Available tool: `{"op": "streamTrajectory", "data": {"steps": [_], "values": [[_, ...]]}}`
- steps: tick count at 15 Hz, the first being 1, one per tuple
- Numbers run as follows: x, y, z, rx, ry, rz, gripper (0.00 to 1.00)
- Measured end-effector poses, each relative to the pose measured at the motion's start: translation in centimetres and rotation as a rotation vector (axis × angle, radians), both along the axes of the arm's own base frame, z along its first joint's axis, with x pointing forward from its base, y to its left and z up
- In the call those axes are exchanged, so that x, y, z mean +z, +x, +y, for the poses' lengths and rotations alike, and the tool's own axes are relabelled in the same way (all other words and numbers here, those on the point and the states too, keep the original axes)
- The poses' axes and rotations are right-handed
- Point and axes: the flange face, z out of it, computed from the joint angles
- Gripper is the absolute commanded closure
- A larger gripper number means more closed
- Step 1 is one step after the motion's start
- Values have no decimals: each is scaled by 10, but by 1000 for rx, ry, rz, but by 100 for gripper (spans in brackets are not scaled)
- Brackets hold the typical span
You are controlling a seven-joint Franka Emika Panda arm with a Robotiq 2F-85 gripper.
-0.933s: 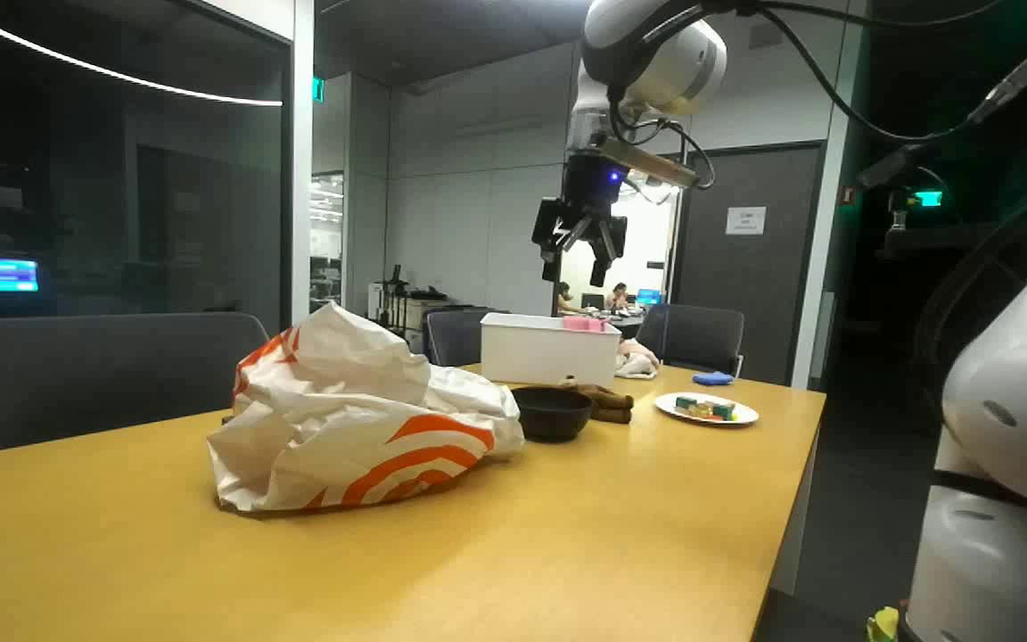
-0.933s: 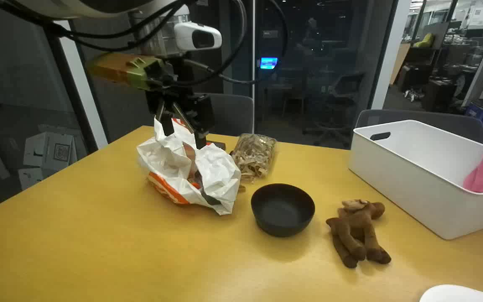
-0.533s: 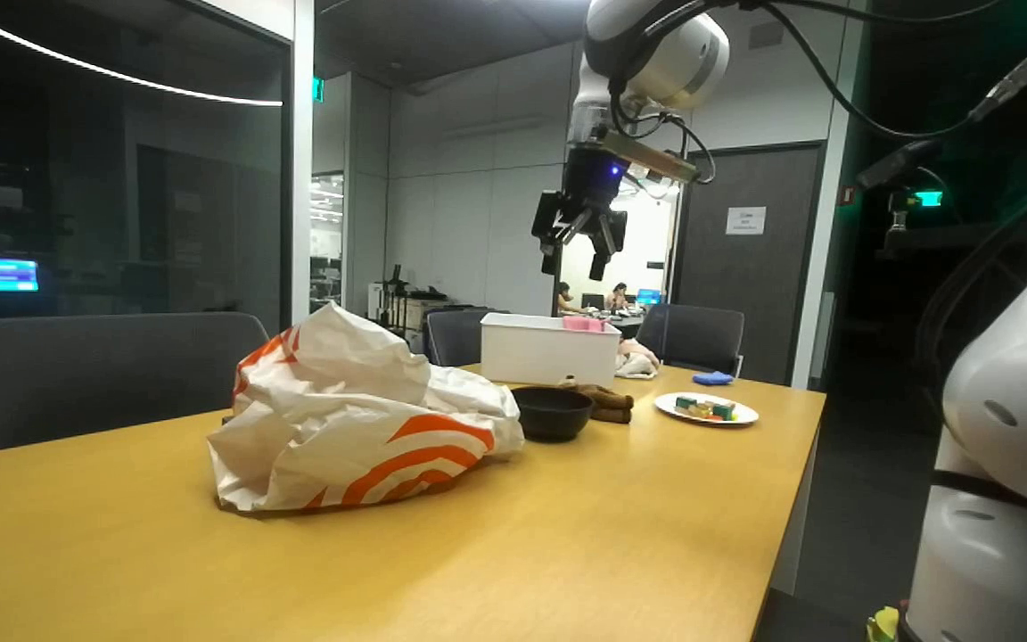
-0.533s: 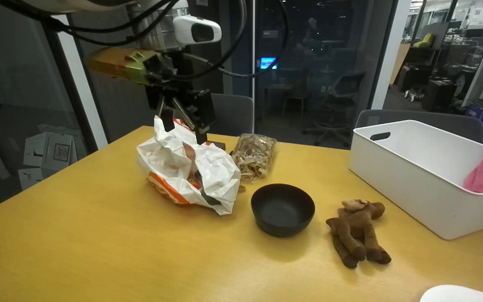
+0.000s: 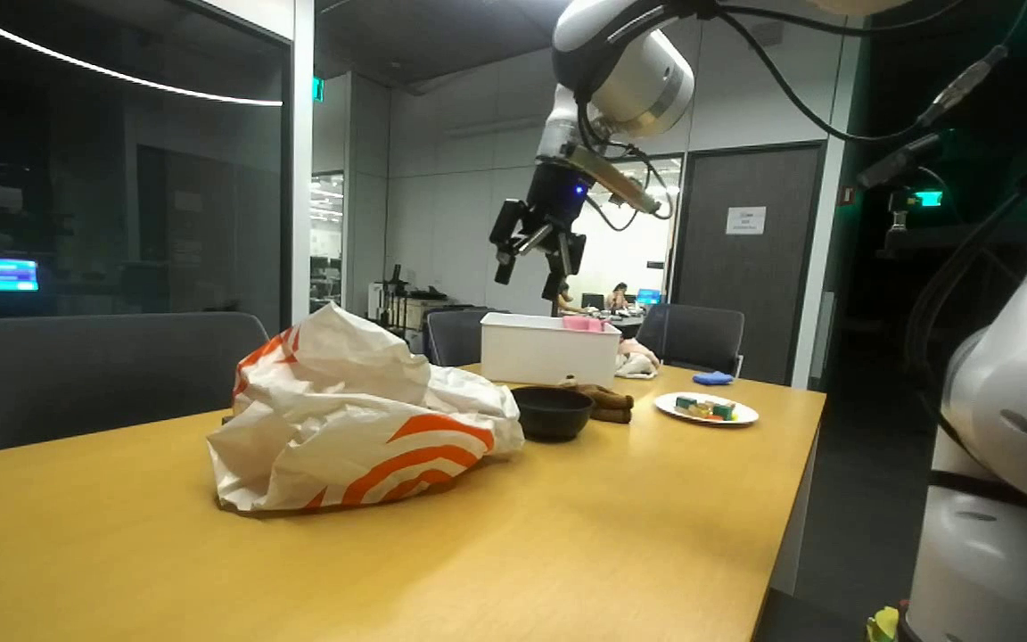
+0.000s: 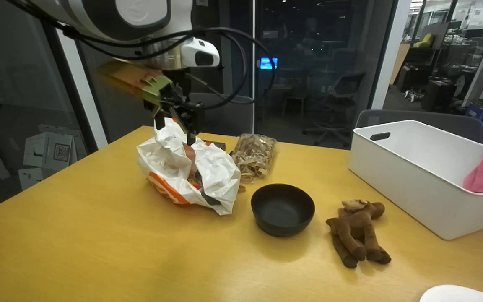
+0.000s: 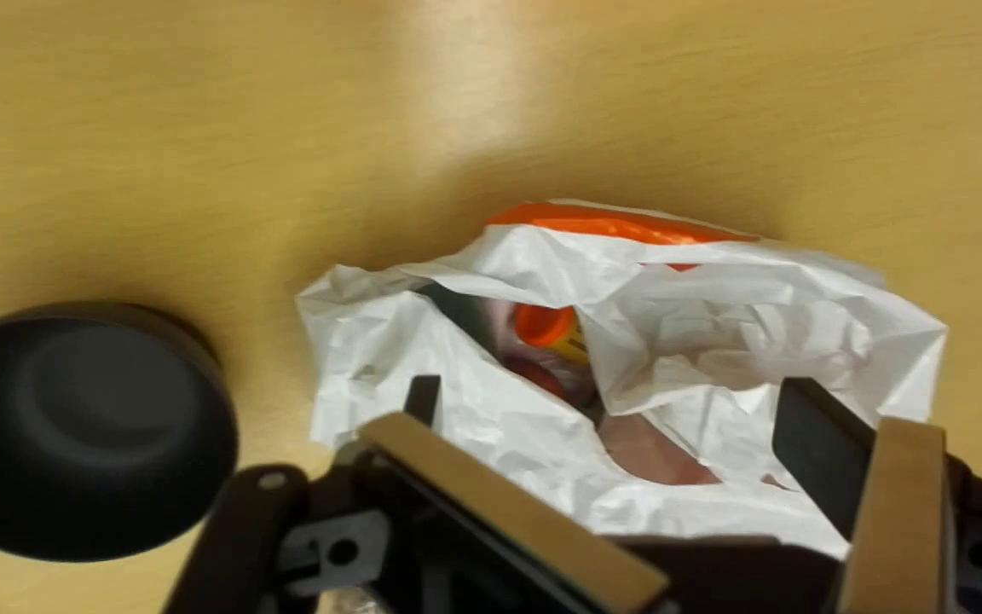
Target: Remove the beetroot plushy from the plastic
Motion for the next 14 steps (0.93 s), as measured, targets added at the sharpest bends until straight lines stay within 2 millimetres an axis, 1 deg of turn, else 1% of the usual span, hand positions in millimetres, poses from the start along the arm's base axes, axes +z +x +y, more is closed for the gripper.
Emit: {"op": "streamTrajectory", "data": {"steps": [2, 3, 5, 8, 10, 12, 14], "values": [[-7, 19, 6, 9, 105, -36, 0], [-11, 28, 5, 6, 163, -49, 0], [-23, 43, -6, -9, 281, -65, 0], [-49, 62, -27, -48, 457, -77, 0], [-66, 72, -33, -66, 577, -62, 0], [-81, 80, -30, -65, 674, -30, 0], [-99, 88, -22, -63, 683, 14, 0]]}}
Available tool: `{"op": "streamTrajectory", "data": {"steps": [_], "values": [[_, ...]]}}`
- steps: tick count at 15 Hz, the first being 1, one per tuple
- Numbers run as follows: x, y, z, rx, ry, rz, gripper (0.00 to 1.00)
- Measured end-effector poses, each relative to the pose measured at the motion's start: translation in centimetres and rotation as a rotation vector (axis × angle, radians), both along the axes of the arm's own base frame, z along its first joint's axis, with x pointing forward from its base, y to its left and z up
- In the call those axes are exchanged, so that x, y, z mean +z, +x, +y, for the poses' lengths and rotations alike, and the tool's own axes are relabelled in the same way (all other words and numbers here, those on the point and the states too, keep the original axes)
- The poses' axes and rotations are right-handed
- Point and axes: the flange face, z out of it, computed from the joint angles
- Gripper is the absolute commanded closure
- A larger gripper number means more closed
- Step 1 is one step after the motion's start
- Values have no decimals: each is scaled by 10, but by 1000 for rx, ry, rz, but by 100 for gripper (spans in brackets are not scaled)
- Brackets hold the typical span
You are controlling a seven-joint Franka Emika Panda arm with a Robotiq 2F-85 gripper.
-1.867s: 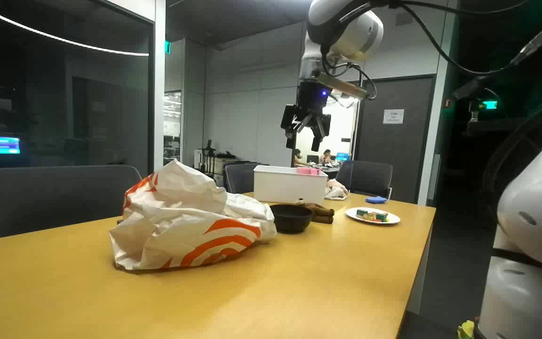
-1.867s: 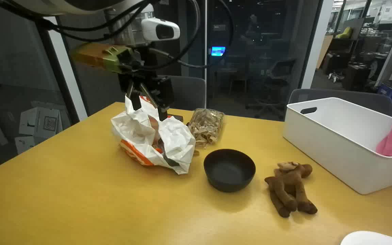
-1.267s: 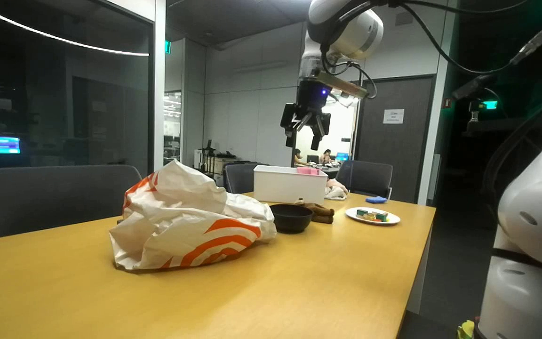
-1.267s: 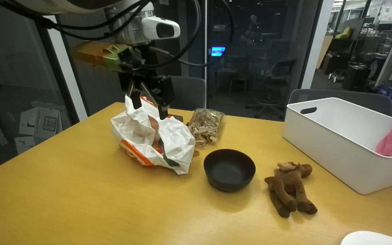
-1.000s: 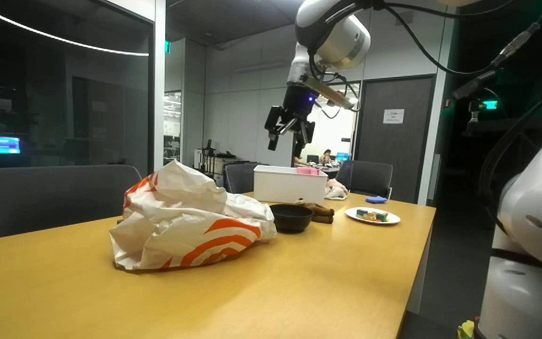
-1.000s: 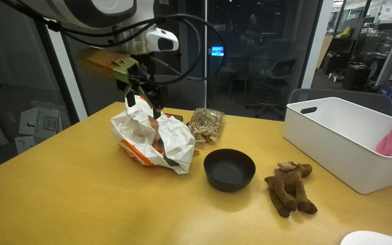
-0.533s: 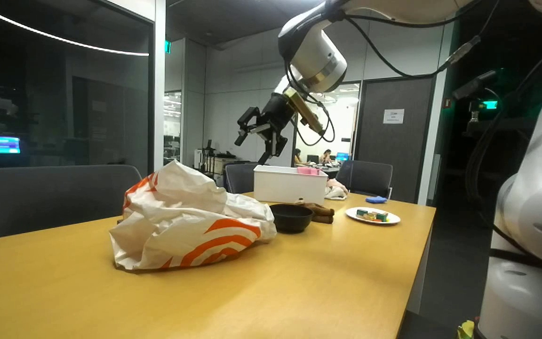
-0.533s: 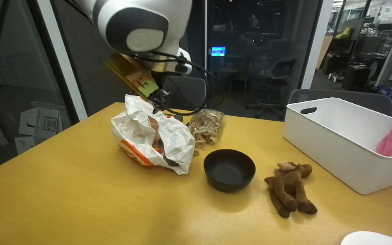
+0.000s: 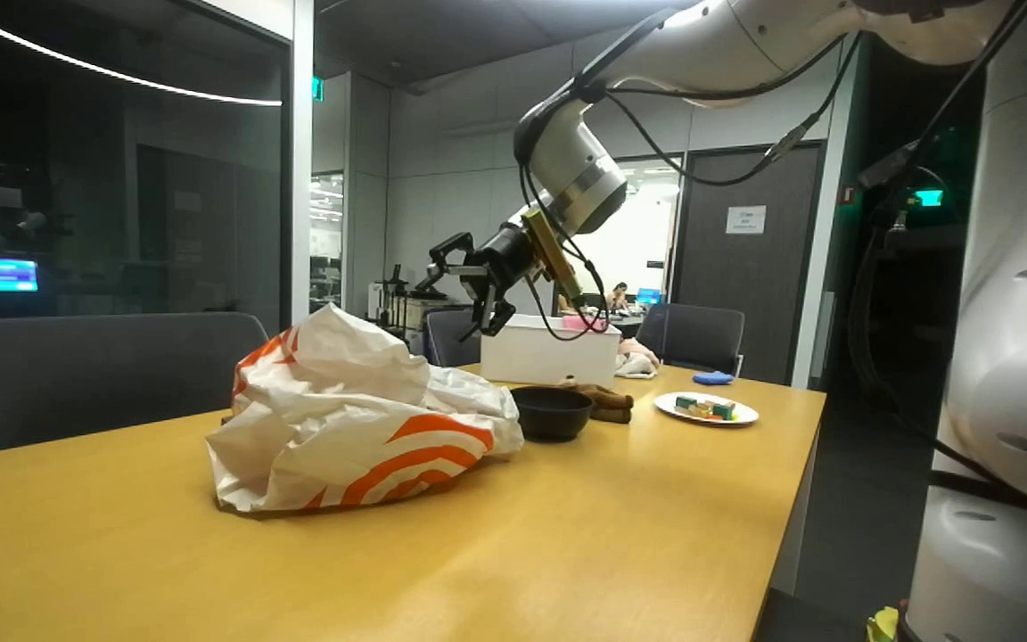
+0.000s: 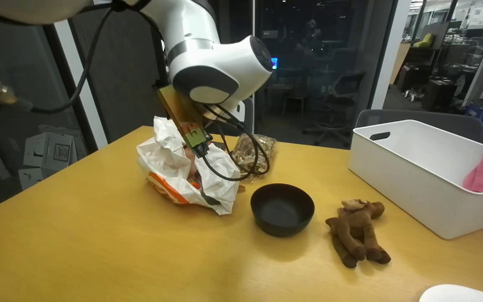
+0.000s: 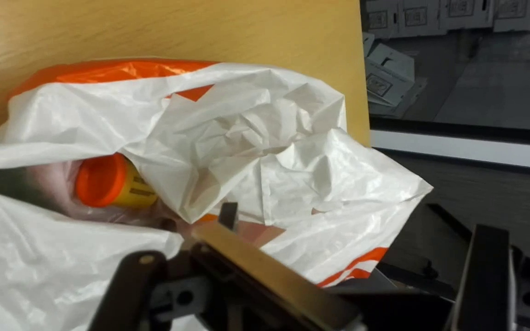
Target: Remove the beetroot plushy from the plastic
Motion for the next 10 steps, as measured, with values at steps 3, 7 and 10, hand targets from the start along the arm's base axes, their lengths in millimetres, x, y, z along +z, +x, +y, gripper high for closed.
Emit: {"op": "streamTrajectory", "data": {"steps": [3, 7, 10], "values": [[-37, 7, 8, 29, -62, 65, 0], [-73, 16, 6, 75, -225, 82, 0], [-66, 28, 6, 90, -341, 15, 0]]}}
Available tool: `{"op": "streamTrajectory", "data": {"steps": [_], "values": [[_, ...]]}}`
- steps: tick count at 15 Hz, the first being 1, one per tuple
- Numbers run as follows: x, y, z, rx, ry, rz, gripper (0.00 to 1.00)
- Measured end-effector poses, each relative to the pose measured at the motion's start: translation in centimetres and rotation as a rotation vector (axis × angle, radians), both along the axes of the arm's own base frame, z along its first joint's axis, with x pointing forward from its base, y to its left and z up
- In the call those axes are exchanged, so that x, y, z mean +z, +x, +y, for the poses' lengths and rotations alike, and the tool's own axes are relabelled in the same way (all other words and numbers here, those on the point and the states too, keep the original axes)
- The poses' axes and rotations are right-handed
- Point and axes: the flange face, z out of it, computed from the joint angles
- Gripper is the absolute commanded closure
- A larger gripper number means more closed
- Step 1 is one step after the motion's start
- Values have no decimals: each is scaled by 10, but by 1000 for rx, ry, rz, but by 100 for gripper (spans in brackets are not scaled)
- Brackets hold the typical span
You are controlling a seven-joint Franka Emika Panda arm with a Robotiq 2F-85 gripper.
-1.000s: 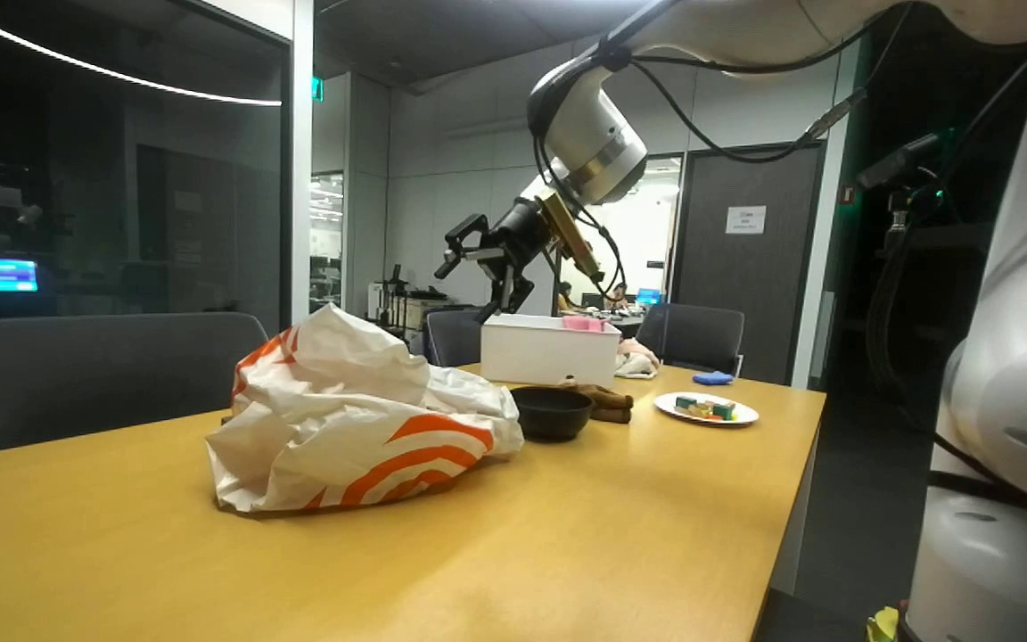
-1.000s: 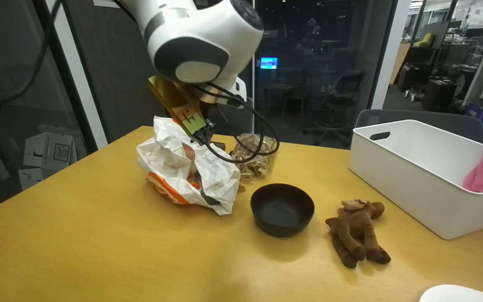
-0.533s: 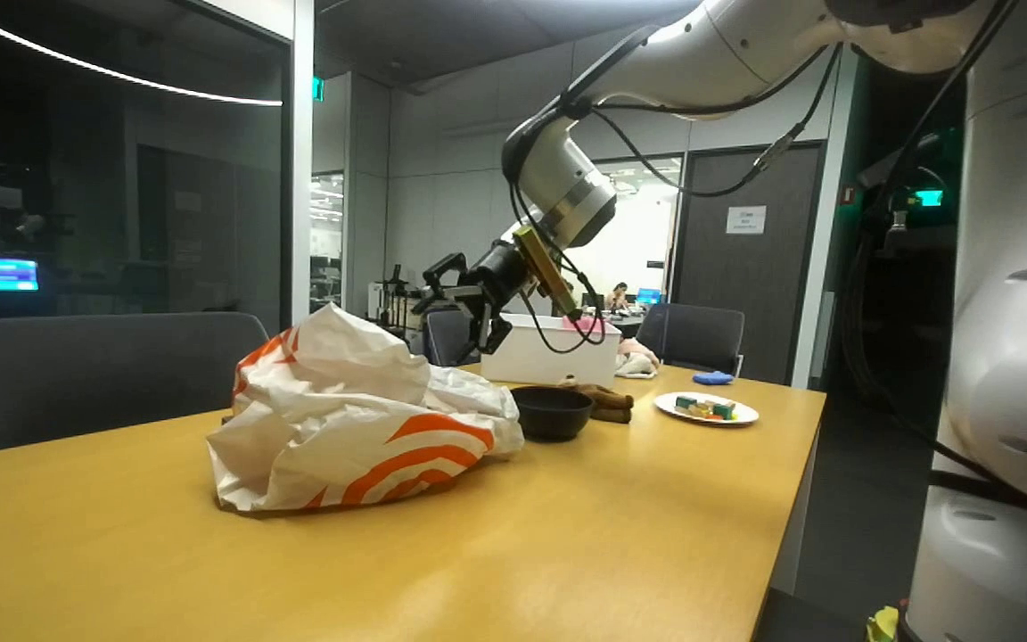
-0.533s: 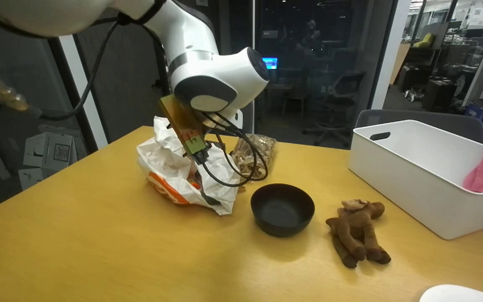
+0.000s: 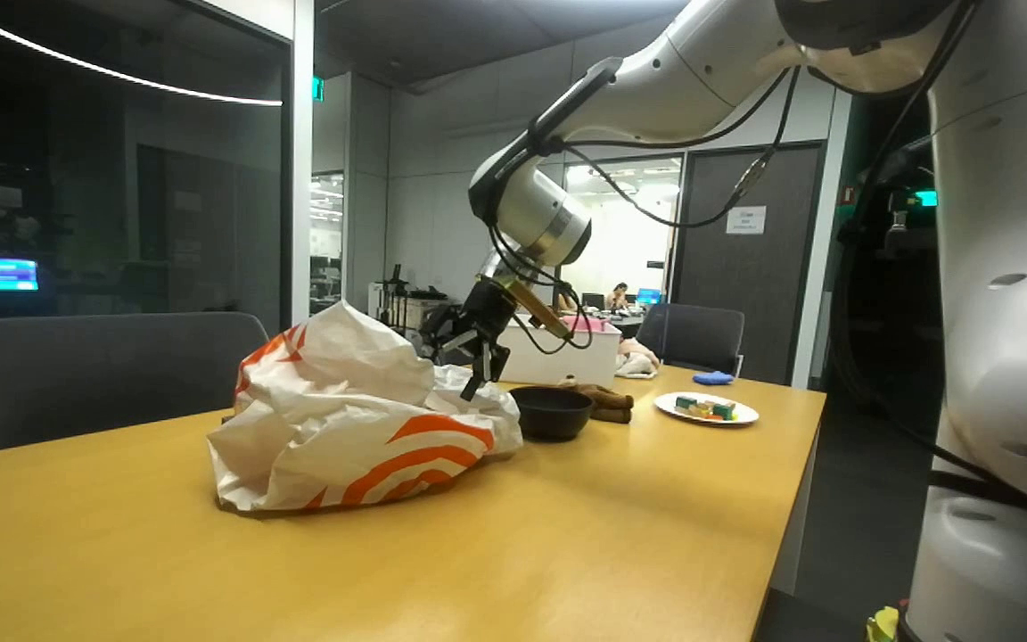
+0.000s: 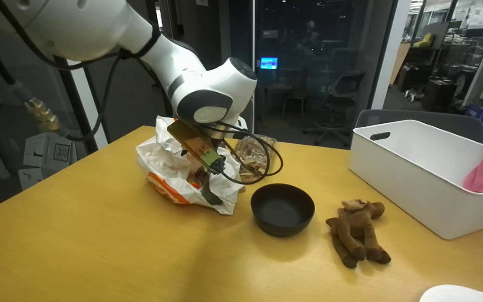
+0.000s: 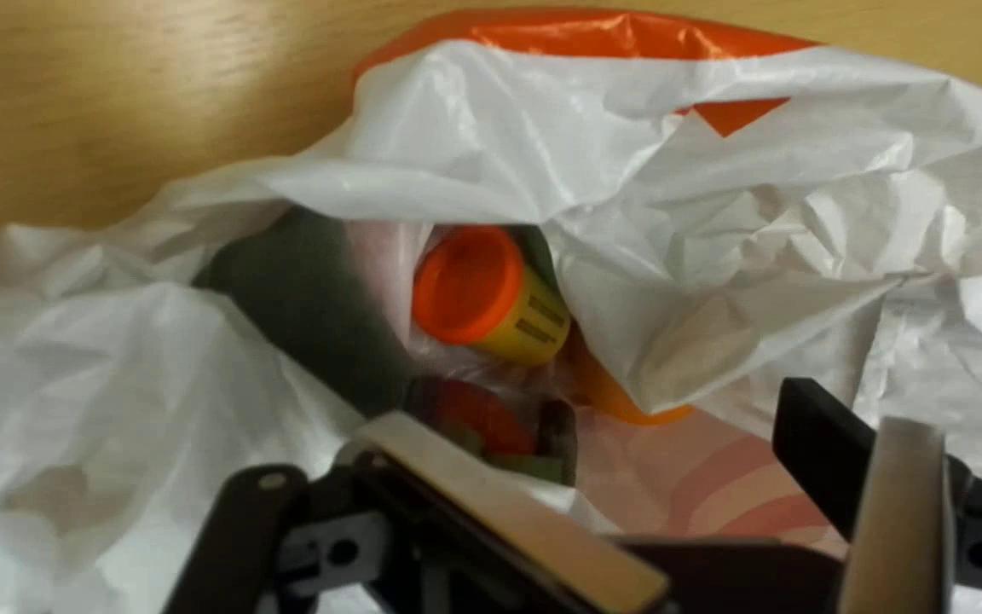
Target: Remove the beetroot plushy from the plastic
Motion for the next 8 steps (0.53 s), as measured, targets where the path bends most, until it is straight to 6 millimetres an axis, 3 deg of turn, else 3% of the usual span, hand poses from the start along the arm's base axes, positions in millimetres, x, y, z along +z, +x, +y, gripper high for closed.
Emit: {"op": "streamTrajectory", "data": {"steps": [4, 8], "values": [[4, 11, 7, 29, -60, -45, 0], [-16, 25, 12, 46, -91, -64, 0]]}}
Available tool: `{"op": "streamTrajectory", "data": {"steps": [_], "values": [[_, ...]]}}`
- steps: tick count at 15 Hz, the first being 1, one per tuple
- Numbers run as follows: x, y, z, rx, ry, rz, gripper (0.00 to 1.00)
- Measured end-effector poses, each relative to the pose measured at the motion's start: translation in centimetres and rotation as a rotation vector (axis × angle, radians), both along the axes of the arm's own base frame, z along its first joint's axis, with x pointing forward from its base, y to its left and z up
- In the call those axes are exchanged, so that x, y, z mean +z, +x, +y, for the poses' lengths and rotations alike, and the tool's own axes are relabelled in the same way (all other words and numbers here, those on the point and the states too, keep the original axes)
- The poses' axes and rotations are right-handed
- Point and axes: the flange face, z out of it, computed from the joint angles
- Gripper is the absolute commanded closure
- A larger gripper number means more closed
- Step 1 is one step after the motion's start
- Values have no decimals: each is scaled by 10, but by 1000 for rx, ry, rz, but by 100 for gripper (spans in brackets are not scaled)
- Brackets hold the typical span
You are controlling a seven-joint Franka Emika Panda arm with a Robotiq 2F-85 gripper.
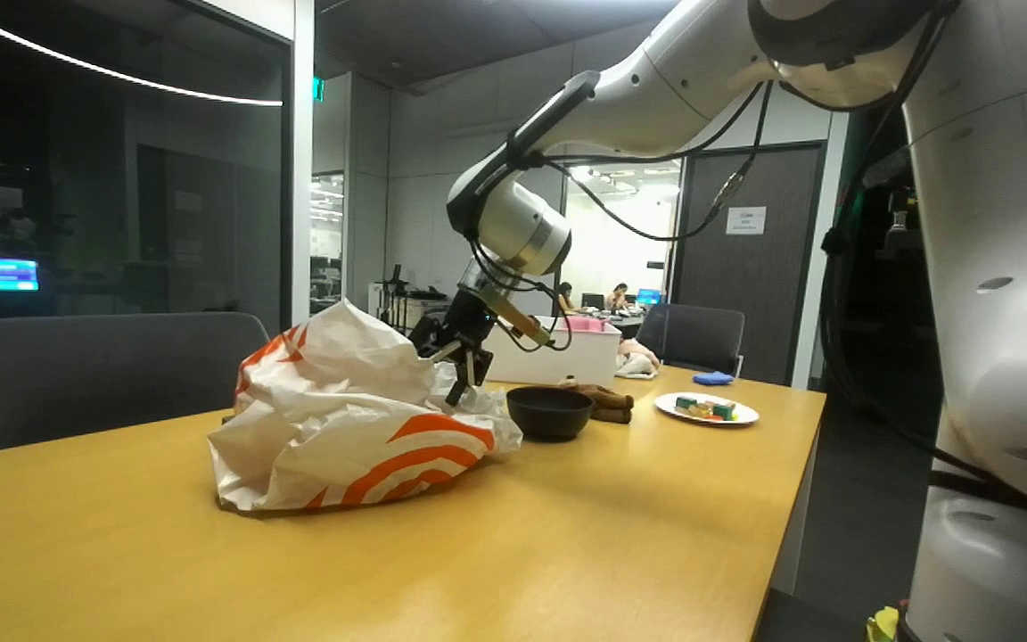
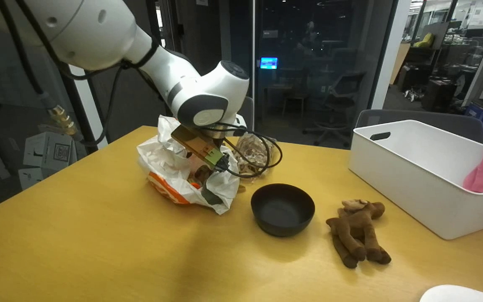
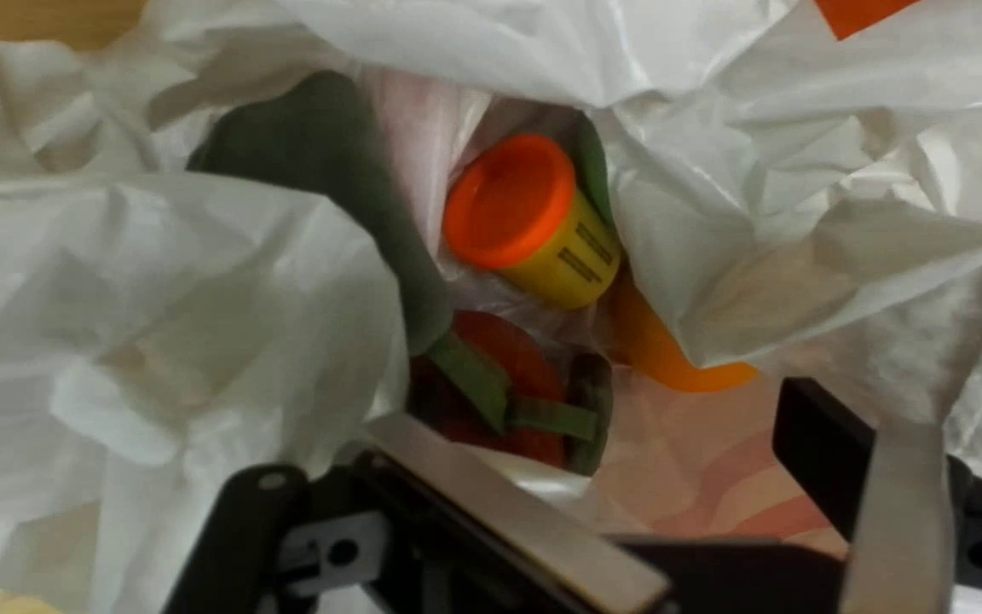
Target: Remove the beetroot plushy from the plastic
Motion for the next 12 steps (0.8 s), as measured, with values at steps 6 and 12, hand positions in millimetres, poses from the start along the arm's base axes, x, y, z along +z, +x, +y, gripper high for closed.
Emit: {"op": "streamTrajectory", "data": {"steps": [6, 12], "values": [[-31, 19, -13, 17, -84, -63, 0], [-40, 25, -5, 11, -41, -59, 0]]}}
